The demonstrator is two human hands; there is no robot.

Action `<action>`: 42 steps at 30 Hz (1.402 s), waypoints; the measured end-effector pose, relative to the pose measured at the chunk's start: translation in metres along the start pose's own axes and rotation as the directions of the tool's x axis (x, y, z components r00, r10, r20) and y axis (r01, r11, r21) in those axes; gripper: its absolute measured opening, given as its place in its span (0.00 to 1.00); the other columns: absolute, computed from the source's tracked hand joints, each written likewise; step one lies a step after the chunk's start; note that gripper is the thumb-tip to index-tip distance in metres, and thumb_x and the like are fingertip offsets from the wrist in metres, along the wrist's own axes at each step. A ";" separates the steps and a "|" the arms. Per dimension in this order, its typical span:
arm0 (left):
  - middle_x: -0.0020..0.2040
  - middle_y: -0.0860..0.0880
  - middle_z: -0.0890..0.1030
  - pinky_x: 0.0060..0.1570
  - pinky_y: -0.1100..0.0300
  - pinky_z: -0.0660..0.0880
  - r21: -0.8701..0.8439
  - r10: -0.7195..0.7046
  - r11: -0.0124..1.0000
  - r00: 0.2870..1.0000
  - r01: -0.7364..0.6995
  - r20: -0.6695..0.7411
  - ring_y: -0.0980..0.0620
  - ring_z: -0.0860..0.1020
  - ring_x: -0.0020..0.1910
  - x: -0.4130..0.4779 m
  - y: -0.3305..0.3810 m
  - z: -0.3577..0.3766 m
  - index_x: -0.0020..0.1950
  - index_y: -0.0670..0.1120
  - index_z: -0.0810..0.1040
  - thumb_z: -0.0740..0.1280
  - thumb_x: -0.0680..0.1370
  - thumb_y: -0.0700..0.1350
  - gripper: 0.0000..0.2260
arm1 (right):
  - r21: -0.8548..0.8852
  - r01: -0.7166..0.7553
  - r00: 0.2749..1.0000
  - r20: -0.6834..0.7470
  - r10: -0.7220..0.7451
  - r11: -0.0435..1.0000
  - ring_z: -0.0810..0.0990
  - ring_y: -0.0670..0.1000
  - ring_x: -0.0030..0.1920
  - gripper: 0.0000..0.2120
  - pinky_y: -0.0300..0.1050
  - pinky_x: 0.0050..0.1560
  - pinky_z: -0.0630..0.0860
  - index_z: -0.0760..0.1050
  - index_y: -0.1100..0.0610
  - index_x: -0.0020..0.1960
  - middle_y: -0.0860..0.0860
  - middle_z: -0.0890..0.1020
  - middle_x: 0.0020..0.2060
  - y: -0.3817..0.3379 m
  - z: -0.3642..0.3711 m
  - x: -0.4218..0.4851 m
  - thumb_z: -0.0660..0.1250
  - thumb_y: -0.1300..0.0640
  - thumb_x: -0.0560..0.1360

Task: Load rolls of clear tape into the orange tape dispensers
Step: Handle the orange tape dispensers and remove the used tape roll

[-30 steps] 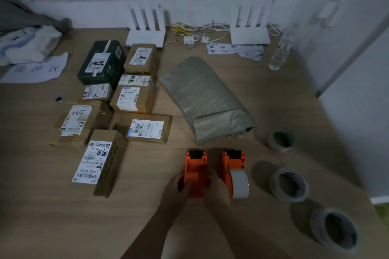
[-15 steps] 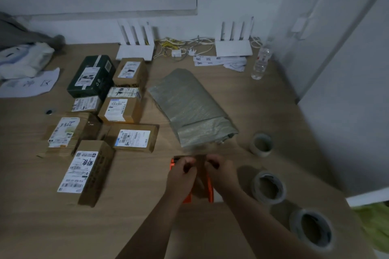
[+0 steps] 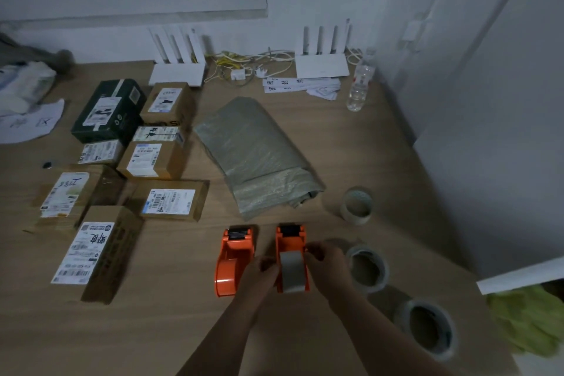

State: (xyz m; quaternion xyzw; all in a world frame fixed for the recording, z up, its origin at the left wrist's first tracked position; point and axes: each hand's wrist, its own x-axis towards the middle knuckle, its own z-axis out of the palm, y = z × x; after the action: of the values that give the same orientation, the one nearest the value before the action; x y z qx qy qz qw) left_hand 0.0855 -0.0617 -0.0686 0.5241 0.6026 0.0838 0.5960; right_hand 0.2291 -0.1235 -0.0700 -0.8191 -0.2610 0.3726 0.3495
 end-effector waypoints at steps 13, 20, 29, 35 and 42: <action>0.54 0.51 0.83 0.57 0.53 0.78 -0.127 -0.017 0.992 0.997 0.026 0.070 0.52 0.80 0.55 -0.009 0.000 0.017 0.50 0.57 0.79 0.65 0.79 0.47 0.05 | -0.045 0.008 1.000 -0.002 -0.008 0.999 0.83 0.55 0.51 0.10 0.51 0.53 0.79 0.82 0.58 0.53 0.56 0.86 0.47 0.009 -0.012 -0.004 0.68 0.60 0.72; 0.56 0.52 0.79 0.45 0.62 0.74 -0.119 0.048 0.992 0.994 -0.036 0.101 0.57 0.77 0.53 -0.014 0.001 0.013 0.59 0.52 0.76 0.62 0.81 0.46 0.08 | -0.036 -0.068 0.998 0.001 0.068 0.997 0.80 0.53 0.57 0.15 0.45 0.56 0.76 0.80 0.57 0.60 0.54 0.84 0.55 0.015 -0.009 -0.008 0.67 0.60 0.74; 0.54 0.47 0.84 0.50 0.56 0.79 -0.196 0.148 0.972 0.984 -0.127 0.096 0.52 0.83 0.52 -0.021 0.021 -0.003 0.55 0.50 0.80 0.64 0.80 0.47 0.07 | 0.033 -0.197 0.980 -0.005 0.198 0.980 0.82 0.54 0.54 0.17 0.50 0.54 0.79 0.79 0.56 0.61 0.54 0.85 0.53 0.013 0.005 -0.008 0.69 0.54 0.74; 0.54 0.49 0.83 0.50 0.58 0.80 -0.259 0.213 0.950 0.968 -0.174 0.130 0.54 0.82 0.52 -0.029 0.031 -0.016 0.56 0.52 0.79 0.65 0.79 0.50 0.07 | 0.382 -0.305 0.952 0.094 0.292 0.872 0.81 0.53 0.35 0.09 0.45 0.37 0.80 0.81 0.62 0.53 0.59 0.84 0.37 0.007 0.012 -0.012 0.68 0.61 0.75; 0.49 0.42 0.86 0.52 0.46 0.80 -0.315 0.251 0.928 0.958 -0.198 0.138 0.46 0.85 0.48 -0.041 0.041 -0.025 0.54 0.45 0.81 0.65 0.80 0.48 0.09 | 0.395 -0.262 0.965 0.109 0.238 0.881 0.78 0.55 0.35 0.07 0.48 0.38 0.77 0.84 0.61 0.43 0.60 0.83 0.34 -0.002 0.010 -0.023 0.67 0.68 0.74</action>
State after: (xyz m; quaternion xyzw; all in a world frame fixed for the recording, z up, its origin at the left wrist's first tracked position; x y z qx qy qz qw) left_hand 0.0770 -0.0606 -0.0061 0.4991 0.4639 0.1951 0.7054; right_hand 0.2073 -0.1340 -0.0636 -0.7444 -0.0799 0.4838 0.4533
